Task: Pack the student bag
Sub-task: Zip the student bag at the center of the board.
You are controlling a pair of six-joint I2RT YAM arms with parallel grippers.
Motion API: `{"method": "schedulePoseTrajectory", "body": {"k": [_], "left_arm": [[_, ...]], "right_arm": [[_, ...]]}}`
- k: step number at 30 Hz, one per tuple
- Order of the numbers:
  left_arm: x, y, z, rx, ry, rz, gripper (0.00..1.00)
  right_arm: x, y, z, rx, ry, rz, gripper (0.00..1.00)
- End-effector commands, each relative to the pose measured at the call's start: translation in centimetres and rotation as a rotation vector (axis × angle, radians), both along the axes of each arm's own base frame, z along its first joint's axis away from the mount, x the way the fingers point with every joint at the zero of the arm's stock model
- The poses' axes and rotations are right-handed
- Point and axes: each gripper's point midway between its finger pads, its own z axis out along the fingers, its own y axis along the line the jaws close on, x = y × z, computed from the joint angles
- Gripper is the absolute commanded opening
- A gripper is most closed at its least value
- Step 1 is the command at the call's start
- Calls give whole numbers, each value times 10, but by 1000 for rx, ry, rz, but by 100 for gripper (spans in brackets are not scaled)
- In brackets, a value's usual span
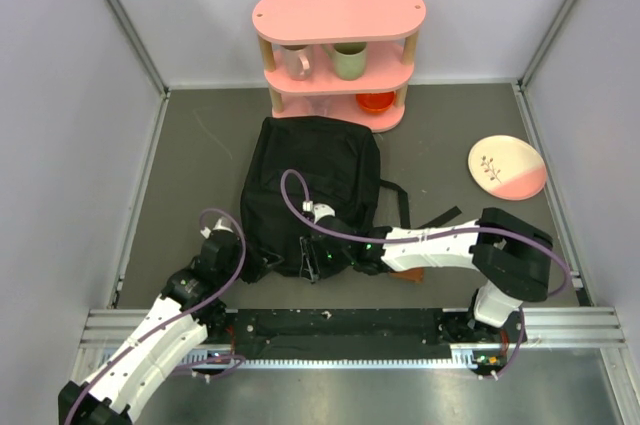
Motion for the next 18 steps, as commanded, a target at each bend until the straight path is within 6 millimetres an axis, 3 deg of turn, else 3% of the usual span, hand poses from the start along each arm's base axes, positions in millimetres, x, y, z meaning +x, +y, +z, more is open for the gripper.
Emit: {"method": "schedulePoseTrajectory", "body": {"k": [1,9,16,18], "left_arm": [[12,-7,16,-49,-73,8,0],[13,-6,18,-46,-81,9,0],[12,-6,15,-43,-75,9,0],[12,-6,15,-43,-73,10,0]], "right_arm": [[9,8,-1,10,-39,-41,37],[10,16,-5,26,-32,-45,24],[12,16,-4,27,-45,-49,0],[13,13,-3,25,-49,-53,0]]}}
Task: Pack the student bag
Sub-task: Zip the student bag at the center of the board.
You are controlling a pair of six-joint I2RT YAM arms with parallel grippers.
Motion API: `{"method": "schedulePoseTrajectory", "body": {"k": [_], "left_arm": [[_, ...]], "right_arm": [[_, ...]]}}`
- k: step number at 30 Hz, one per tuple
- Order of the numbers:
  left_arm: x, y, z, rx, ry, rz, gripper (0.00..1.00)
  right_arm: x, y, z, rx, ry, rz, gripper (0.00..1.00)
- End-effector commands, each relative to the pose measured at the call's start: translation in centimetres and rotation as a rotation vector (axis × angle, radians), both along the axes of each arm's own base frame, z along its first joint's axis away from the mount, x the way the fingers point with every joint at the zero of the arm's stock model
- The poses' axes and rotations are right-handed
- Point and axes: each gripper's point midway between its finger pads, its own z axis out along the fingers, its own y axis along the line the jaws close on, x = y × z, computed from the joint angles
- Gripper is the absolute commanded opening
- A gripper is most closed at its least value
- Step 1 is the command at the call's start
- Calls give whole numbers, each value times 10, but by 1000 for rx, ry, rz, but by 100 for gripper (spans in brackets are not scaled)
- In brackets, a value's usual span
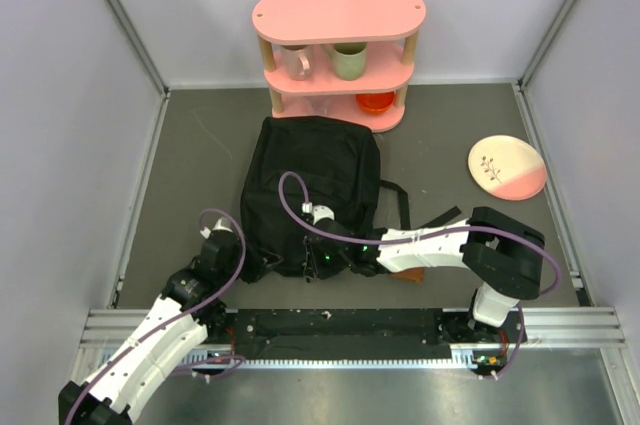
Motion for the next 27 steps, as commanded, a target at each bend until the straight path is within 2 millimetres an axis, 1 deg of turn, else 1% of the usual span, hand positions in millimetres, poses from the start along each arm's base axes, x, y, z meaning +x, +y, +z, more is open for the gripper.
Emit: {"method": "schedulePoseTrajectory", "body": {"k": [1,3,8,9,12,16,18,19,21,23,24,26,27], "left_arm": [[12,-6,17,-46,-78,6,0],[13,-6,17,-45,-78,7,0],[13,-6,17,-40,-84,7,0],[14,-5,18,-37,-87,8,0],[16,-2,21,-23,-101,19,0],[21,2,31,-11,-149,42,0],[23,10,29,24,-148,76,0],[21,12,29,29,-149,75,0],[24,23,31,78,-166,116,0],[25,29,40,91,-195,132,0],[22,33,37,112,-184,137,0],[23,38,43,132,-205,153,0],[22,41,43,146,-205,159,0]], "right_arm": [[10,10,15,47,-62,-27,0],[11,5,13,39,-67,-34,0],[12,-1,18,31,-88,-30,0],[12,-11,12,-16,-84,-44,0],[12,-26,11,-55,-102,-59,0],[16,-37,24,-60,-143,-40,0],[16,-40,33,-50,-151,-17,0],[15,-44,33,-61,-149,-3,0],[17,-51,32,-72,-132,8,0],[17,-66,22,-118,-120,5,0],[19,-71,21,-125,-125,2,0],[17,-85,11,-157,-113,-4,0],[18,-89,10,-160,-113,-7,0]]}}
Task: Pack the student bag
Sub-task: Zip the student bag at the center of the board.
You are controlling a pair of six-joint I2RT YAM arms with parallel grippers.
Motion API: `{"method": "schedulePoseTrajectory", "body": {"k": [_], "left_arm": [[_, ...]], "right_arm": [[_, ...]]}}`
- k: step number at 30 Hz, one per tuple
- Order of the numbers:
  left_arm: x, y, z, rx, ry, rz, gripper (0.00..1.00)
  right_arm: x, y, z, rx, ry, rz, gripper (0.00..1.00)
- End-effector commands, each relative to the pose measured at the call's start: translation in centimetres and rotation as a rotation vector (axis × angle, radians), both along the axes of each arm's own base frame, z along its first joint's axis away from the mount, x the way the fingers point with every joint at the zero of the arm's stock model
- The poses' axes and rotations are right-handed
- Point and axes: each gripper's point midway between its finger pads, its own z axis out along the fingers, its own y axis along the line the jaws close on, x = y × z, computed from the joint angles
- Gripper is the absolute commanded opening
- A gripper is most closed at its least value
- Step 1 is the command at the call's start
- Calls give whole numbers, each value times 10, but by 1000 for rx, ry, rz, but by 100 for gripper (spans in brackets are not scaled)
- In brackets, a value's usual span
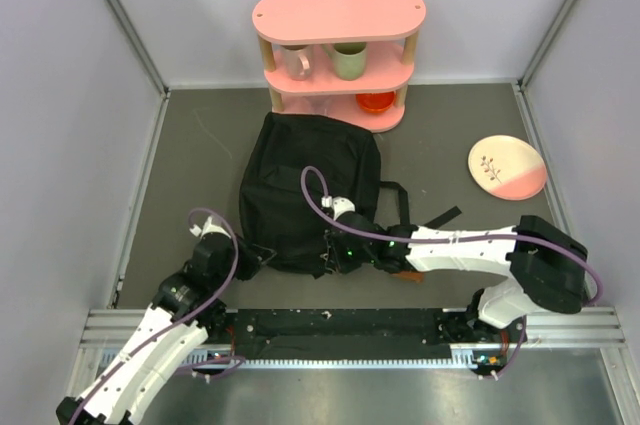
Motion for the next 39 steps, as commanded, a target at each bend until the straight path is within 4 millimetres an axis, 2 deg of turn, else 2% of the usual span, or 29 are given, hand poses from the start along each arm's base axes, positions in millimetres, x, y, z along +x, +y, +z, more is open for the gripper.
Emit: {"method": "schedulePoseTrajectory", "body": {"k": [1,5,7,10,15,18,19,22,26,28,31,32,39], "left_arm": [[14,28,21,113,-96,109,0],[15,37,28,164,-110,118,0],[14,41,26,195,-97,125,0],[17,48,34,247,-118,129,0],[26,51,55,320,-156,100,0],[32,47,59,347,-137,65,29],[34,48,60,348,-133,67,54],[34,42,71,324,-138,51,84],[21,25,68,239,-109,-30,96],[11,15,63,165,-60,-46,98],[-4,5,33,93,44,-56,98],[-7,3,28,82,57,-53,98],[-15,3,17,76,84,-50,98]], "right_arm": [[3,-42,-18,-118,-10,-14,0],[1,-53,-22,-143,-14,-11,0],[1,-51,-18,-134,-25,0,0],[2,-49,-13,-124,-36,17,0],[2,-42,-7,-103,-45,46,0],[1,-28,0,-62,-37,76,0],[3,-22,4,-44,-41,74,0],[7,-13,8,-15,-44,58,0],[11,-10,9,-3,-42,27,0],[12,-9,9,10,-27,0,0],[12,-6,10,48,-7,-32,0],[12,-5,11,57,-4,-37,0],[16,0,14,82,-1,-59,0]]}}
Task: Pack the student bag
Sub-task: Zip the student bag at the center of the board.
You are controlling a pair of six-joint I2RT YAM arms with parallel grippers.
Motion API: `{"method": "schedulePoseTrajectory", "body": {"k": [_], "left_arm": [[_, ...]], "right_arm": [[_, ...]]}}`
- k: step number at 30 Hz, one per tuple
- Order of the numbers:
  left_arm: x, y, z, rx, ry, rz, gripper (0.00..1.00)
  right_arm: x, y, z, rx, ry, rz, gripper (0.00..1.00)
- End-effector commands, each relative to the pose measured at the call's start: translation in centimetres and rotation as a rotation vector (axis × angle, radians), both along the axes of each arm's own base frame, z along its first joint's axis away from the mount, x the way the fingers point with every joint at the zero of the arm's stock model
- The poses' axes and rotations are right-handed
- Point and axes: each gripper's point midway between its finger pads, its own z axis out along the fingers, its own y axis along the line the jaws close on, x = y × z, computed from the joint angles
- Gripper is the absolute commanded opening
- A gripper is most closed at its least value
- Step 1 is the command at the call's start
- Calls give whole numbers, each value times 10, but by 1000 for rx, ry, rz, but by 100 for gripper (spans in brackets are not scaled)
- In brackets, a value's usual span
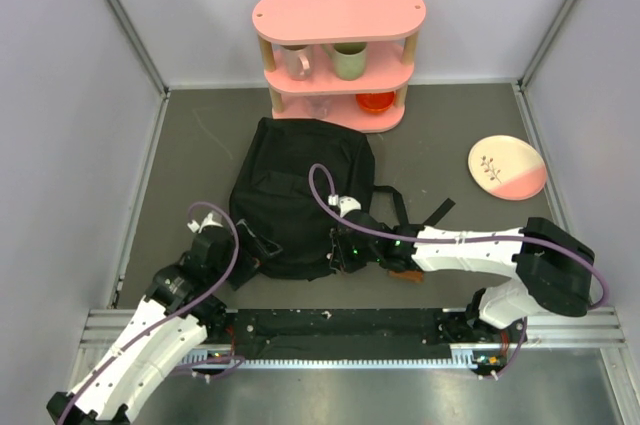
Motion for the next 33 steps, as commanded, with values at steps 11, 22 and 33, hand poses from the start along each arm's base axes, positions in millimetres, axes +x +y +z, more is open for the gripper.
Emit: {"method": "schedulePoseTrajectory", "body": {"k": [11,22,33], "left_arm": [[20,-54,13,-197,-47,-57,75],[45,-1,13,58,-134,114,0],[58,48,28,149,-159,178,0]], "right_arm": [[13,20,20,85,-25,-8,0],[8,7,10,58,-12,-13,0],[16,20,20,125,35,-24,0]]}}
